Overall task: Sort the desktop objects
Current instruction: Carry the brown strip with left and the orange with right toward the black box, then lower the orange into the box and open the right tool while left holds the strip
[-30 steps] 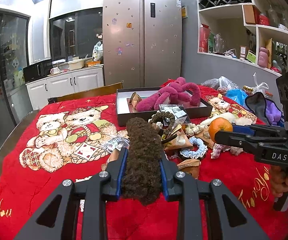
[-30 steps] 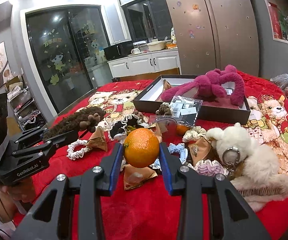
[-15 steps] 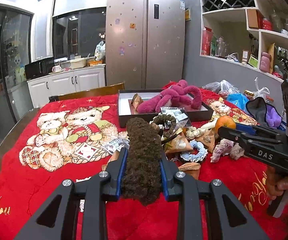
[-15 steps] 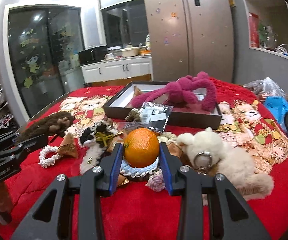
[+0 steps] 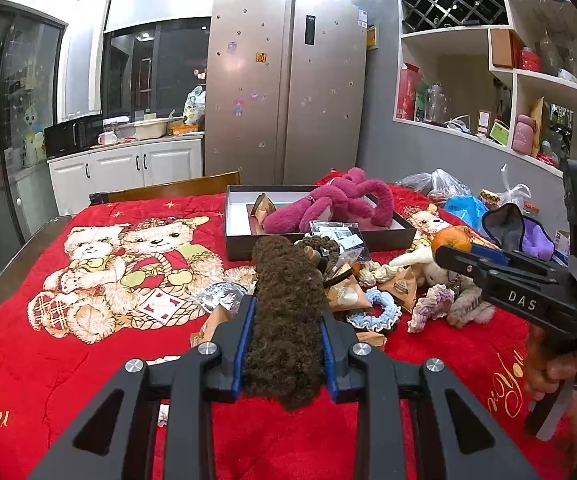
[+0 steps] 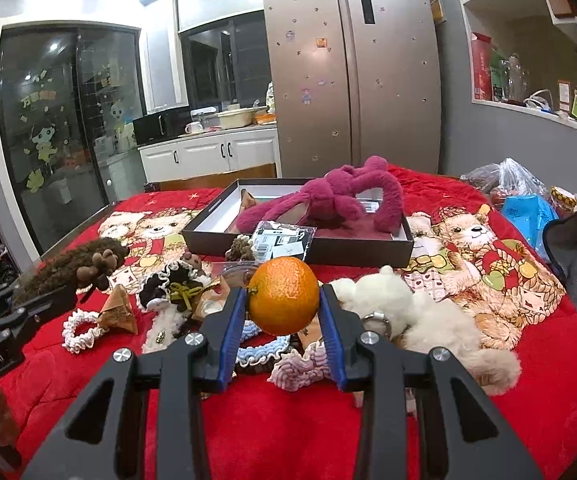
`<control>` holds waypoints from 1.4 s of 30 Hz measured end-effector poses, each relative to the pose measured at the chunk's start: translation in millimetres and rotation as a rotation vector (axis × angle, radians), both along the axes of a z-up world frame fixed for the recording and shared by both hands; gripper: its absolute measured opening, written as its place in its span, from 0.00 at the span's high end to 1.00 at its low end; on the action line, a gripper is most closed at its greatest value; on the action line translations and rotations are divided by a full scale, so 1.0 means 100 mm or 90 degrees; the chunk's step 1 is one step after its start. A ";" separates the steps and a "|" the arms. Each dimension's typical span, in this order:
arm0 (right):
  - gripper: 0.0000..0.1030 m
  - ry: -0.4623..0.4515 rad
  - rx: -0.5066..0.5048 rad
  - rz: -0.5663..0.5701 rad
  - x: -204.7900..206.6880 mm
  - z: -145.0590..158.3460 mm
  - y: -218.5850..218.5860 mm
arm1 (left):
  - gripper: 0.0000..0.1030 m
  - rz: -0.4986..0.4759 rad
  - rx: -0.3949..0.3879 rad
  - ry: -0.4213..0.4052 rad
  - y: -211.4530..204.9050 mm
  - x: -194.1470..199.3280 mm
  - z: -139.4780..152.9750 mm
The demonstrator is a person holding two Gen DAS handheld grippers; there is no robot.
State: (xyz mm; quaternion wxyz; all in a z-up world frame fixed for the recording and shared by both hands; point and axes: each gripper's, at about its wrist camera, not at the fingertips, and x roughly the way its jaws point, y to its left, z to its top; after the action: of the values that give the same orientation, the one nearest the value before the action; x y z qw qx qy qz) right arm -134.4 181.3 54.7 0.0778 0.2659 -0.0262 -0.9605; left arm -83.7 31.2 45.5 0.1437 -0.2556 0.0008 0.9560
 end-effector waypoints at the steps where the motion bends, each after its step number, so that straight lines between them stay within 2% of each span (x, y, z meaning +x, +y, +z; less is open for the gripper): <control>1: 0.64 0.002 0.001 -0.004 0.00 0.01 0.01 | 0.72 0.001 0.004 -0.003 -0.01 -0.02 0.00; 11: 0.64 -0.014 0.013 -0.043 -0.06 0.01 0.05 | 0.72 0.007 0.012 -0.014 -0.05 -0.10 0.04; 17: 0.64 0.008 0.013 -0.054 -0.09 0.23 0.06 | 0.72 0.008 0.019 -0.017 -0.11 -0.21 0.20; 20: 0.64 0.003 0.011 -0.055 -0.21 0.34 0.09 | 0.72 0.010 0.004 -0.008 -0.10 -0.31 0.31; 29: 0.64 -0.018 -0.015 -0.071 -0.76 0.66 0.30 | 0.72 0.042 -0.052 0.042 0.13 -0.88 0.64; 32: 0.64 -0.009 -0.008 -0.078 -0.96 0.76 0.35 | 0.72 0.045 -0.033 0.030 0.19 -1.15 0.64; 35: 0.64 -0.012 -0.021 -0.081 -1.21 0.82 0.39 | 0.72 0.046 -0.006 -0.006 0.22 -1.48 0.54; 37: 0.64 -0.020 -0.025 -0.079 -1.35 0.81 0.40 | 0.72 0.054 0.010 -0.028 0.22 -1.69 0.46; 42: 0.64 -0.053 -0.014 -0.069 -1.69 0.62 0.37 | 0.72 0.076 0.011 -0.055 0.18 -2.05 0.24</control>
State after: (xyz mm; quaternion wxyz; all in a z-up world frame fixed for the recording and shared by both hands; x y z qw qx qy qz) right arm -303.2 218.4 116.4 0.0273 0.3029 -0.0542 -0.9511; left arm -288.3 49.2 69.4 0.0887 -0.2952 -0.0293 0.9508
